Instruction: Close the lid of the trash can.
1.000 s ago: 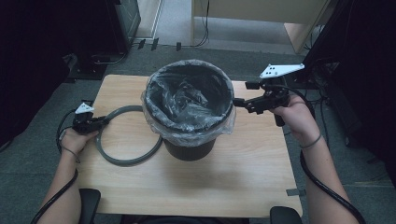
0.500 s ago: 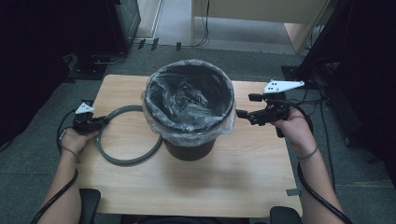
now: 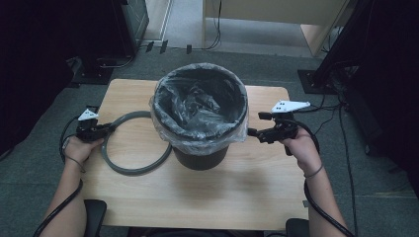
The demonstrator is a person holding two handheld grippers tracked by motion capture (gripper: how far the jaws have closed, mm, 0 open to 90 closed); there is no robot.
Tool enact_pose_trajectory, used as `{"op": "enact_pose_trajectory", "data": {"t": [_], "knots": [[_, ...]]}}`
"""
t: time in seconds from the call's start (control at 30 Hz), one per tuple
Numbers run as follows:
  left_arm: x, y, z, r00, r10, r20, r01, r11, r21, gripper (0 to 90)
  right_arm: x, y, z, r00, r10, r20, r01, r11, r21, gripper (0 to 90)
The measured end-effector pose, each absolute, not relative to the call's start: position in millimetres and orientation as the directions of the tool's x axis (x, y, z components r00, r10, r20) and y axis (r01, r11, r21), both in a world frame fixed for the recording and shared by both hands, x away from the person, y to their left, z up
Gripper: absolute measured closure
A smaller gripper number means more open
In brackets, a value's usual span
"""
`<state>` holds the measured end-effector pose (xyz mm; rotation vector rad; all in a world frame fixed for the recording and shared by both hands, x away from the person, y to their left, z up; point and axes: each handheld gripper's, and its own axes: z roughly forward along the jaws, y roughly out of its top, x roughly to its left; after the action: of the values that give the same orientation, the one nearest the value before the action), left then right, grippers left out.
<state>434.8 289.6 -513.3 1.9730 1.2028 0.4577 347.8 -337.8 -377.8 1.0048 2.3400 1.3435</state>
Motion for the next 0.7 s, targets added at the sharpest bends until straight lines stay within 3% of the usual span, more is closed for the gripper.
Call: {"op": "enact_pose_trajectory", "data": {"t": [0.5, 0.7], "knots": [[433, 294, -511, 0.470, 0.876, -0.111, 0.622, -0.239, 0.746, 78.6, 353, -336, -444, -0.719, 0.688, 0.095, 0.461, 0.369, 0.807, 15.6], [431, 297, -512, 0.454, 0.878, -0.152, 0.636, -0.200, 0.745, 78.6, 356, -338, -474, -0.684, 0.720, 0.117, 0.490, 0.334, 0.805, 15.6]]}}
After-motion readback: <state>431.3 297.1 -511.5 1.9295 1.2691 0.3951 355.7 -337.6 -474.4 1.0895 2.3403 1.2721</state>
